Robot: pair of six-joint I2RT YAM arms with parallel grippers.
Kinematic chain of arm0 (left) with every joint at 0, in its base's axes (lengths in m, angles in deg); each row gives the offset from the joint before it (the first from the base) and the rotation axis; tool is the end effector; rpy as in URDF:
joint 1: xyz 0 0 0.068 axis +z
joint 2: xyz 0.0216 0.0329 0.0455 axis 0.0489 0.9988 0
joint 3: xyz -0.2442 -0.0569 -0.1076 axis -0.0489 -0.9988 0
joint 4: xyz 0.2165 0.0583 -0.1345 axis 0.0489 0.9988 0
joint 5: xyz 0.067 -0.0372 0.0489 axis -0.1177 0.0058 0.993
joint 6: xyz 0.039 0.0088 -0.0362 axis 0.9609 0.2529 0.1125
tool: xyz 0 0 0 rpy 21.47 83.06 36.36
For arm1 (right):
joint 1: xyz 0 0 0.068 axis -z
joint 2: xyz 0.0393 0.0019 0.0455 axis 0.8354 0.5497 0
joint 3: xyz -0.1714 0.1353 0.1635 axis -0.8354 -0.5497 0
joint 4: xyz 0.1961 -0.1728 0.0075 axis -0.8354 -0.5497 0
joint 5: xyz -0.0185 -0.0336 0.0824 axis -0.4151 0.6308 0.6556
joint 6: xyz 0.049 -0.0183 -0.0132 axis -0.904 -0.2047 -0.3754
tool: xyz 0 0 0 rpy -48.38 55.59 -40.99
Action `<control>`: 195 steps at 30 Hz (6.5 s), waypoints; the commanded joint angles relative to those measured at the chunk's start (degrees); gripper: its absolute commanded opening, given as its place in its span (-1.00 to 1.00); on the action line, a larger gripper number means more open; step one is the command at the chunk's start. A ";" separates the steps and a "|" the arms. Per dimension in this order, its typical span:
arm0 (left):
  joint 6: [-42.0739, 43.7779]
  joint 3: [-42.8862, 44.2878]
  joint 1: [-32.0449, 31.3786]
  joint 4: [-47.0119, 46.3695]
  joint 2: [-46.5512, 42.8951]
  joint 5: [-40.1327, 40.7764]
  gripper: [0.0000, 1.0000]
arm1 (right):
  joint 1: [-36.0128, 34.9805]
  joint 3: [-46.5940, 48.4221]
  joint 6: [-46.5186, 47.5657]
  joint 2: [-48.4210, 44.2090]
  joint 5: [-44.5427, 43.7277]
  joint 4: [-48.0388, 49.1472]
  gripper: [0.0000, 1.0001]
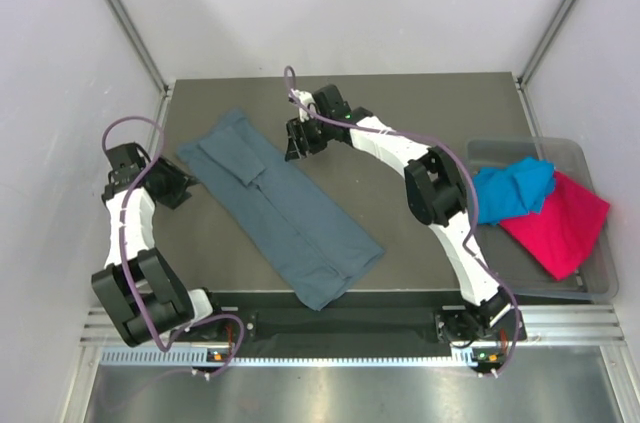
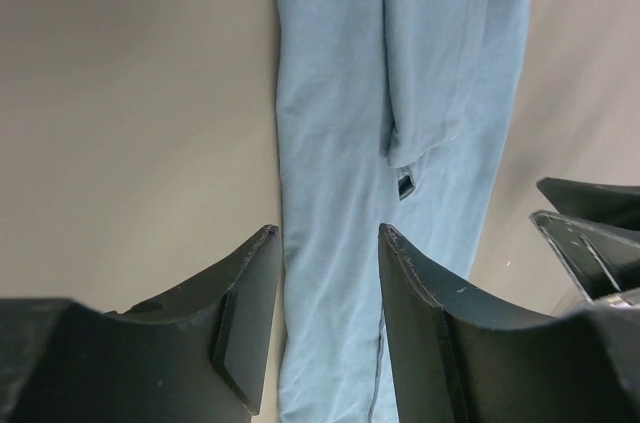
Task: Fold and stack the t-shirts
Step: Fold the tshirt
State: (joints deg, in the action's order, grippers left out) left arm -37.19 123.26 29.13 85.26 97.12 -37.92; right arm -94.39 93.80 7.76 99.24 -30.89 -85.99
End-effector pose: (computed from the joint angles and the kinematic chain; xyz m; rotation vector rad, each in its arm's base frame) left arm 0.2381 0.1040 0.2543 -1.0793 2.2189 -0.4904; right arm 0.4195 0.3466 0.2045 -0.8396 2.2588 1.0005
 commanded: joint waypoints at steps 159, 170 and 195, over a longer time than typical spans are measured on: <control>-27.68 -18.43 -56.10 2.72 -9.27 10.99 -0.20 | 12.52 -87.14 -20.73 -57.45 9.98 14.16 -0.15; -34.28 -21.14 -61.66 7.92 -7.60 14.69 -0.10 | 8.29 -92.08 -26.81 -55.16 7.27 22.89 -0.05; -35.25 -23.17 -61.66 6.16 -19.12 19.87 0.04 | 8.21 -93.13 -27.24 -52.35 7.79 24.47 -0.18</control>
State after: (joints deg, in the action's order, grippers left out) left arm -72.81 98.36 -32.47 92.45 78.72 -20.15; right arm -85.69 1.55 -20.30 45.91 -21.06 -62.25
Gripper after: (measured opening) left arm 0.514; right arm 0.412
